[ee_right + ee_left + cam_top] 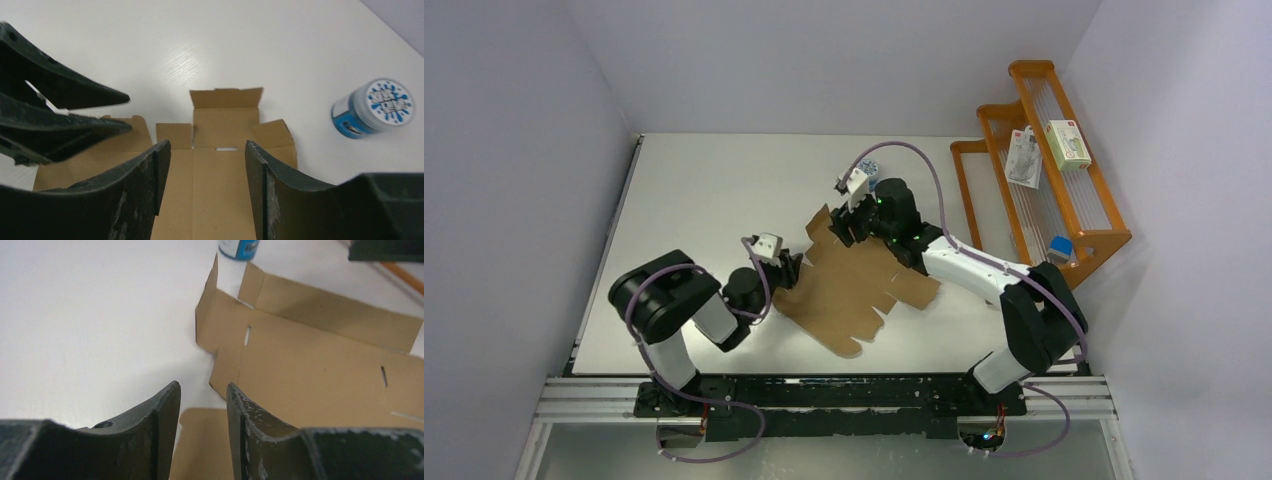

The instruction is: Fold the paper box

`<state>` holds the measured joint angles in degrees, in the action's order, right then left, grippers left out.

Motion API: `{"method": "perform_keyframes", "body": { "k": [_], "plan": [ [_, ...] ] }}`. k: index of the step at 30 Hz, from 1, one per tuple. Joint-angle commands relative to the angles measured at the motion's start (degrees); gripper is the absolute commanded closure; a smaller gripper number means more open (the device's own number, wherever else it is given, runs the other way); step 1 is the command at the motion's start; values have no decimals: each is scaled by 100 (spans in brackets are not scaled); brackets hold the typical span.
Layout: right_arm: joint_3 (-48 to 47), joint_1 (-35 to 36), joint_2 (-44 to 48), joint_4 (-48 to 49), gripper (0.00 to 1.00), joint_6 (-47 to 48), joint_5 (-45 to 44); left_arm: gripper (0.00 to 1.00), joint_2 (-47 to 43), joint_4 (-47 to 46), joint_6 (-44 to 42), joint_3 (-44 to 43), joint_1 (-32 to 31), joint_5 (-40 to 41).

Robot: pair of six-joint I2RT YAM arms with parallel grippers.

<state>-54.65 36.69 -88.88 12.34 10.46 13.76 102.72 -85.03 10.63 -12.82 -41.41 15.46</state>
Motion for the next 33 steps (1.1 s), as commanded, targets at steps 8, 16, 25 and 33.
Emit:
{"method": "perform_keyframes", "body": {
  "k": [8, 16, 25, 33],
  "plan": [
    [-537, -1224, -442, -1207, 40, 449, 41, 54, -1075, 1919, 462, -902, 836, -1812],
    [-800, -2154, -981, -2224, 42, 635, 1170, 52, -1042, 2746, 692, -1549, 1376, -2719],
    [-656, -2813, -1140, -2564, 47, 679, 2075, 51, -808, 3359, 505, -2192, 1673, -3218],
    [-899, -2808, -1543, -3015, 52, 986, 2360, 51, -648, 3705, 439, -2567, 2048, -3722]
  ]
}}
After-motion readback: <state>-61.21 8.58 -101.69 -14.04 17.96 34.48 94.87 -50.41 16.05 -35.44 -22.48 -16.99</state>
